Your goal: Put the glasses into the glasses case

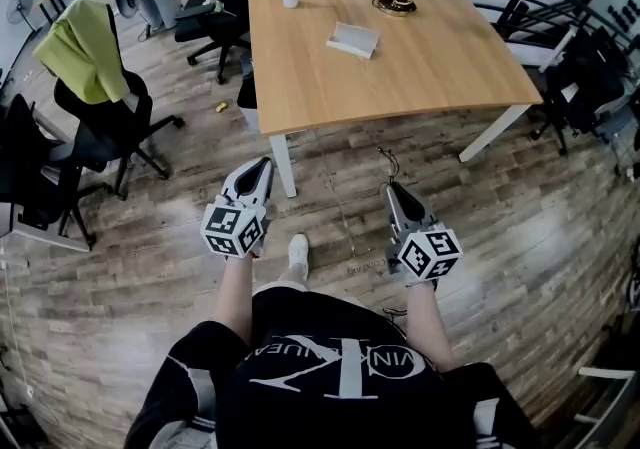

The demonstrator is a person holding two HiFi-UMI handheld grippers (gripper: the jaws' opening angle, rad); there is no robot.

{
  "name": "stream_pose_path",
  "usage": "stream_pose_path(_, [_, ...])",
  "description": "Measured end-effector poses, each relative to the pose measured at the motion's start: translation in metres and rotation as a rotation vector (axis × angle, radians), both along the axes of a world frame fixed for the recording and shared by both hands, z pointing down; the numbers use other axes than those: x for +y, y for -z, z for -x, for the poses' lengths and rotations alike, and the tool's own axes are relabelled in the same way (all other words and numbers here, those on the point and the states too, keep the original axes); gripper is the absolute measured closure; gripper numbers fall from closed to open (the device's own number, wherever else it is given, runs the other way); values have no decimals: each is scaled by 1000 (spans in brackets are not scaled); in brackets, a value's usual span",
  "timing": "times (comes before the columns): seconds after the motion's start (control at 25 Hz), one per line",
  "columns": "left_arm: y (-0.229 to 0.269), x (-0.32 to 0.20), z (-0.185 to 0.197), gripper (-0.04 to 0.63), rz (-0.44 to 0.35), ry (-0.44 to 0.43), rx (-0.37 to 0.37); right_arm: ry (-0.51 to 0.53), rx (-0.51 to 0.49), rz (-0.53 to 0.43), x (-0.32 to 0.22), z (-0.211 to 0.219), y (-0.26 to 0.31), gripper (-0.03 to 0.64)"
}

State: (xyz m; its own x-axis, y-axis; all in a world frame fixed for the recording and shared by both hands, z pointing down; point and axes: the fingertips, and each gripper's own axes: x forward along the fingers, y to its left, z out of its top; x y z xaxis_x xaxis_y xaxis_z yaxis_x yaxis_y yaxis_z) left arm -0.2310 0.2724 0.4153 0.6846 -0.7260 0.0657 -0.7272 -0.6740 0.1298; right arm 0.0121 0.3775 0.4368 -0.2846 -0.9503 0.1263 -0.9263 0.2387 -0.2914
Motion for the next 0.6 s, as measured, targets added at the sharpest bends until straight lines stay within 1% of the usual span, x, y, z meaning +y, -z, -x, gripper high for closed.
stream_pose_path(0.16, [-1,-41,-12,578,9,-29,-4,-28,-6,31,-39,-11,-9,563])
stream_pose_path(0.28, [-9,-70,-17,578,35,-49,-23,-52,-40,58,-69,-17,-17,563])
stream_pose_path(0.44, [-17,-111,-21,578,66,-62,-12,-74,-58,81,-103,-19,-23,563])
stream_pose_path(0.6, [-21,-148,-30,578,66,-115,-38,-101,-66,96,-136,-17,-24,563])
